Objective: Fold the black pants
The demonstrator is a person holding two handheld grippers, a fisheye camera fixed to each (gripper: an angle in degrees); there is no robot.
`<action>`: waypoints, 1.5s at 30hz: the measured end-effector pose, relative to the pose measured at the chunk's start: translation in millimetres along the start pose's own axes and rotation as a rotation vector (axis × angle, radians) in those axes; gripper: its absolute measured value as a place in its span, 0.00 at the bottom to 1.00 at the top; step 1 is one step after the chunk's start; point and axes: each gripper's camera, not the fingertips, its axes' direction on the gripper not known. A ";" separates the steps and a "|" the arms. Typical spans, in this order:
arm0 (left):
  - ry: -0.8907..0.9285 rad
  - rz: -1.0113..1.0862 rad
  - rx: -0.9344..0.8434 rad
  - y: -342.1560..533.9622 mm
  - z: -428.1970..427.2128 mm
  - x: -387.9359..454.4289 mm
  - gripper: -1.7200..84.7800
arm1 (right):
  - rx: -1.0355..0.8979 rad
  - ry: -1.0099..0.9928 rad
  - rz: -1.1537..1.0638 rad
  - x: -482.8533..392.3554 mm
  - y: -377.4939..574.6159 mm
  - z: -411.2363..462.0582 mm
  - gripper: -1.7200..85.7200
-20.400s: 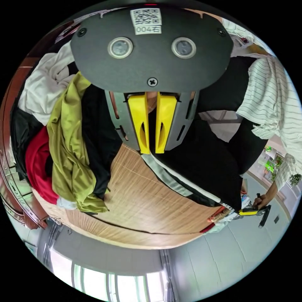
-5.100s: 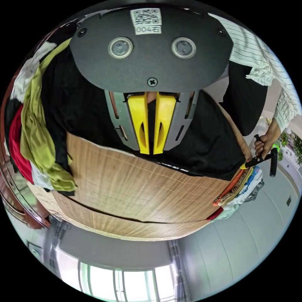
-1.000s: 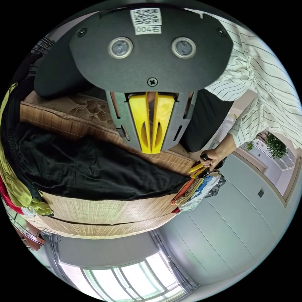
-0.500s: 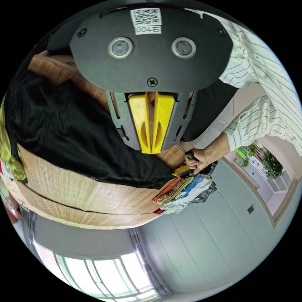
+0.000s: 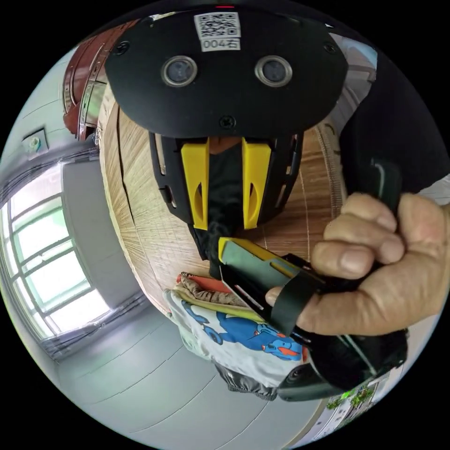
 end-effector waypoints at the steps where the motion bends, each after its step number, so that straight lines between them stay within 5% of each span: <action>1: 0.014 0.006 -0.014 0.2 1.1 1.6 0.05 | -0.022 -0.006 0.005 0.1 -11.4 10.0 0.10; 12: 0.114 -0.071 0.035 19.6 -4.6 -9.9 0.22 | 0.059 -0.510 0.611 99.9 -8.3 36.5 0.03; 23: 0.096 0.015 -0.030 15.1 34.9 22.4 0.29 | 0.004 -0.104 0.019 -1.0 -65.0 16.4 0.05; 30: -0.001 -0.097 -0.020 13.0 56.8 -6.7 0.07 | -0.004 0.076 -0.152 -42.6 -48.9 4.7 0.09; 33: 0.040 -0.011 0.030 19.3 59.7 14.3 0.06 | 0.012 0.092 0.004 -23.4 -8.1 -17.0 0.09; 41: 0.037 0.183 0.093 29.0 67.9 86.8 0.05 | -0.140 -0.099 0.886 114.1 231.0 -32.1 0.04; 45: 0.016 0.210 0.117 35.6 64.4 94.0 0.05 | -0.167 -0.134 1.090 140.8 304.8 -26.0 0.02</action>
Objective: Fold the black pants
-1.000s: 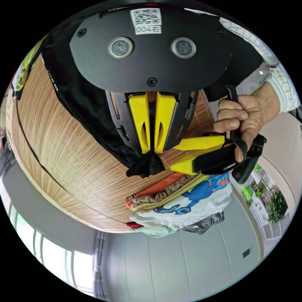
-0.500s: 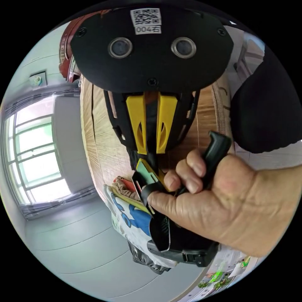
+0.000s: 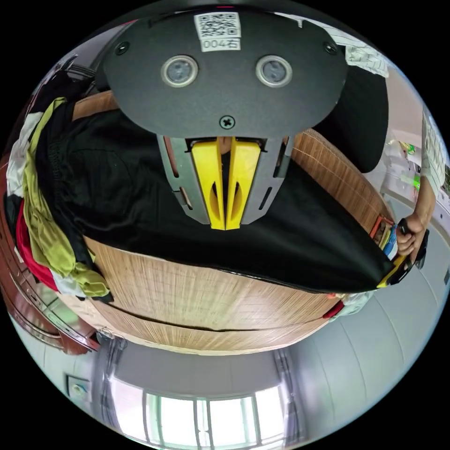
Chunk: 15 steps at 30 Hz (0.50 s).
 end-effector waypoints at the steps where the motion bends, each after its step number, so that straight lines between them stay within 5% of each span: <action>1: -0.006 0.001 0.005 3.0 -3.2 -0.5 0.05 | -0.007 -0.010 0.028 11.6 2.0 3.8 0.02; 11: -0.111 0.025 0.013 20.1 -38.3 -15.8 0.05 | -0.104 -0.134 -0.026 -10.4 9.7 51.2 0.01; 15: -0.133 0.177 -0.036 41.1 -5.0 41.8 0.05 | -0.031 -0.181 0.034 19.4 18.1 27.2 0.01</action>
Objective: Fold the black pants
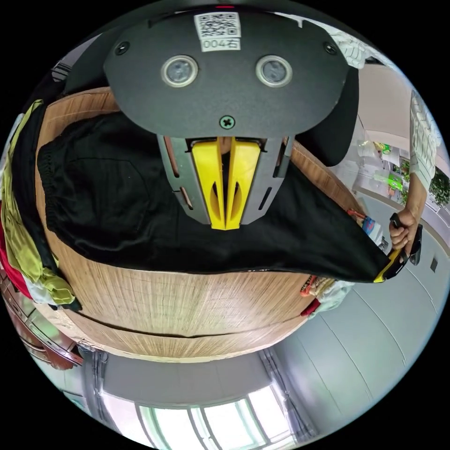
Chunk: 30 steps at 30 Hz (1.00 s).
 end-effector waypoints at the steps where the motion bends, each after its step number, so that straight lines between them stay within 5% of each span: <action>1: 0.003 0.068 -0.011 5.1 13.6 32.3 0.05 | 0.021 -0.012 0.018 13.8 5.7 -11.6 0.01; 8: -0.055 0.515 -0.102 89.4 127.4 257.5 0.05 | 0.103 -0.021 0.135 115.5 61.5 -72.1 0.01; 13: -0.160 0.866 -0.217 241.7 284.5 395.0 0.06 | 0.146 -0.034 0.243 187.2 109.4 -99.7 0.01; 19: -0.579 1.351 -0.549 465.1 505.5 430.5 0.12 | 0.147 -0.036 0.323 251.7 161.9 -115.8 0.01; 22: -0.763 1.604 -0.499 528.1 535.9 435.4 0.11 | 0.162 -0.036 0.344 273.7 179.6 -123.6 0.01; 26: -0.820 1.701 -0.459 535.2 532.5 444.2 0.16 | 0.185 -0.046 0.356 300.4 189.1 -127.7 0.01; 30: -0.521 1.388 -0.439 463.8 469.8 425.7 0.18 | 0.197 -0.110 0.361 320.9 179.3 -121.9 0.02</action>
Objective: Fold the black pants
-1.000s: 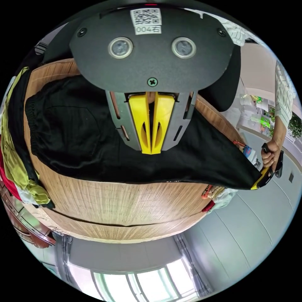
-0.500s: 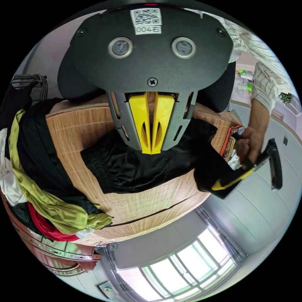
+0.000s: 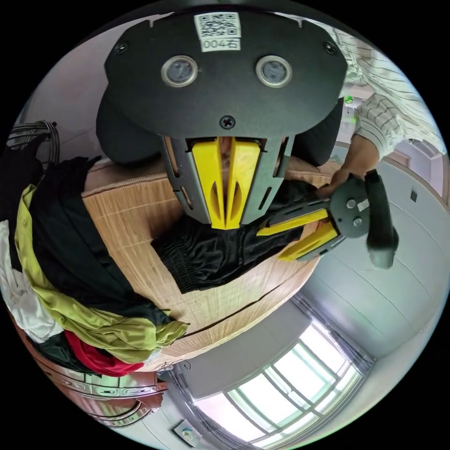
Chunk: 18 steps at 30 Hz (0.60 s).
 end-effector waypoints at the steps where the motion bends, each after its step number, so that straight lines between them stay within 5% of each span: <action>1: 0.152 -0.131 0.041 29.8 2.0 -35.4 0.17 | -0.003 -0.046 -0.003 3.0 -8.2 4.4 0.03; 7: 0.770 -0.823 0.220 231.4 95.0 -186.4 0.14 | -0.185 -0.322 0.013 26.6 -78.3 65.9 0.09; 12: 0.874 -1.144 0.221 359.2 163.8 -227.4 0.12 | -0.323 -0.415 0.149 56.4 -106.1 104.4 0.09; 18: 0.946 -1.214 0.210 427.2 201.3 -222.0 0.11 | -0.368 -0.422 0.269 92.2 -99.0 105.9 0.12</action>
